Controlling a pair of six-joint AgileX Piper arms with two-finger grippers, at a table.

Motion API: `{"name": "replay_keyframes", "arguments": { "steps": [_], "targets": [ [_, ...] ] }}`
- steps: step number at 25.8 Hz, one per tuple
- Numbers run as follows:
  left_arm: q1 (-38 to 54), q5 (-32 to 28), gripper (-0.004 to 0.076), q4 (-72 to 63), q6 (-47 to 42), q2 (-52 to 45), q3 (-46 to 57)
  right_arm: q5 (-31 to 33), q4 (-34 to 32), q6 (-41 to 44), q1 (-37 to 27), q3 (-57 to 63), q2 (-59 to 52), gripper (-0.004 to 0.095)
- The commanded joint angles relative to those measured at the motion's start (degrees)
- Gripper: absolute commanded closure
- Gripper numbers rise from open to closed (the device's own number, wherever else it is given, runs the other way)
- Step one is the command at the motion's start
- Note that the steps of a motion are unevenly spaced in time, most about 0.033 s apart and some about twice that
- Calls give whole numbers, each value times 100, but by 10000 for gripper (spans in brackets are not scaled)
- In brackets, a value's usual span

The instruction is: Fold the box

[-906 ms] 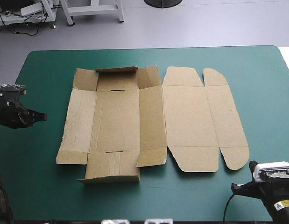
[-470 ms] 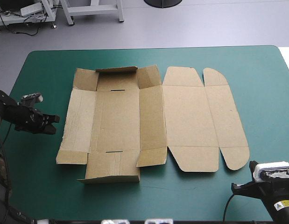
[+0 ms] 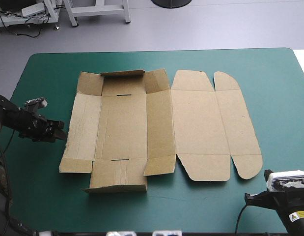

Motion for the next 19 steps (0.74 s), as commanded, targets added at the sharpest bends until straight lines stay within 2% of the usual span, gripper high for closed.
{"name": "replay_keyframes", "arguments": {
  "steps": [1, 4, 19],
  "targets": [
    [-8, 467, 290, -682, -11, -221, -104, -397, 21, -1, 9, -158, 92, 928],
    [-50, 467, 290, -993, -11, -221, 71, -397, 21, -1, 9, -158, 92, 928],
    [-395, 468, 290, -524, -30, 96, 154, -397, 11, -12, 9, -158, 92, 928]
  ]
}}
